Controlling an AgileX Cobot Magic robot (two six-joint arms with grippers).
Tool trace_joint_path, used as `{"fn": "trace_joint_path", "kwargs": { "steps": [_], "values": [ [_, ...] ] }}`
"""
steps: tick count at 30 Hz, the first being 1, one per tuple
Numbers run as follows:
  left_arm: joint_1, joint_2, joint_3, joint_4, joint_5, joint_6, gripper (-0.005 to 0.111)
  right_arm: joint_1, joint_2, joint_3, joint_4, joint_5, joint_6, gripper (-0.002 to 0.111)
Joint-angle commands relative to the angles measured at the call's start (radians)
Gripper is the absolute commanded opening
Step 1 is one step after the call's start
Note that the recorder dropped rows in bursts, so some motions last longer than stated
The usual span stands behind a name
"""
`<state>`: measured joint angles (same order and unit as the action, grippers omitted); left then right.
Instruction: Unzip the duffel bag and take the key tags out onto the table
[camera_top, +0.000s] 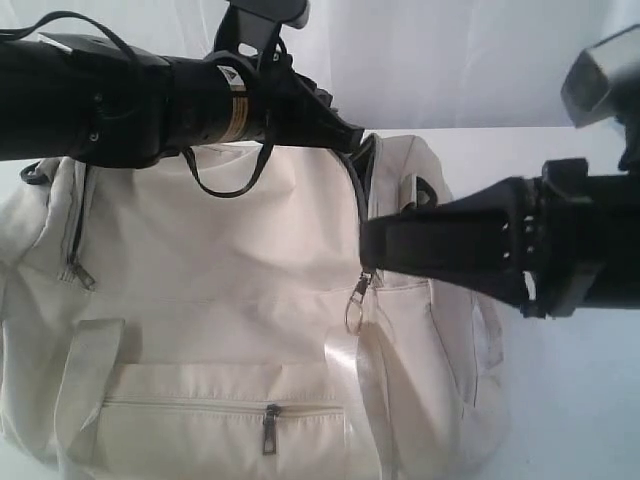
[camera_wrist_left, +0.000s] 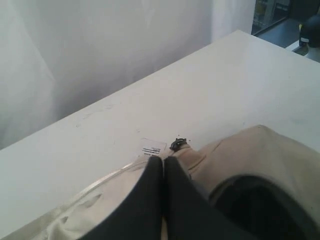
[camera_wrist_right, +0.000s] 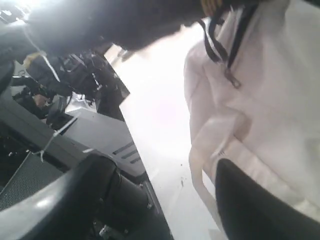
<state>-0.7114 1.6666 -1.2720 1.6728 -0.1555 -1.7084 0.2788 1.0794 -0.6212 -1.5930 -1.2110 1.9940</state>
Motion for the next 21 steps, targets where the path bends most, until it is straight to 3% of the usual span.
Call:
{"fn": "trace_joint_path", "kwargs": {
  "steps": [1, 7, 13, 18, 21],
  "values": [
    [0.002, -0.016, -0.007, 0.011, -0.002, 0.000, 0.000, 0.000, -0.041, -0.045, 0.021, 0.048, -0.123, 0.067],
    [0.002, -0.016, -0.007, 0.011, -0.082, 0.000, 0.000, 0.000, -0.029, -0.047, 0.027, 0.409, -0.532, 0.066],
    [0.002, -0.028, -0.007, 0.011, -0.149, 0.000, 0.000, 0.019, 0.110, -0.047, 0.097, 0.476, -0.784, 0.066],
    [0.002, -0.088, -0.007, 0.011, -0.145, 0.000, 0.000, 0.079, 0.269, -0.092, 0.361, 0.474, -0.998, 0.066],
    [0.002, -0.096, -0.007, 0.011, -0.186, -0.006, 0.000, 0.123, 0.339, -0.156, 0.411, 0.470, -1.058, 0.066]
  ]
}}
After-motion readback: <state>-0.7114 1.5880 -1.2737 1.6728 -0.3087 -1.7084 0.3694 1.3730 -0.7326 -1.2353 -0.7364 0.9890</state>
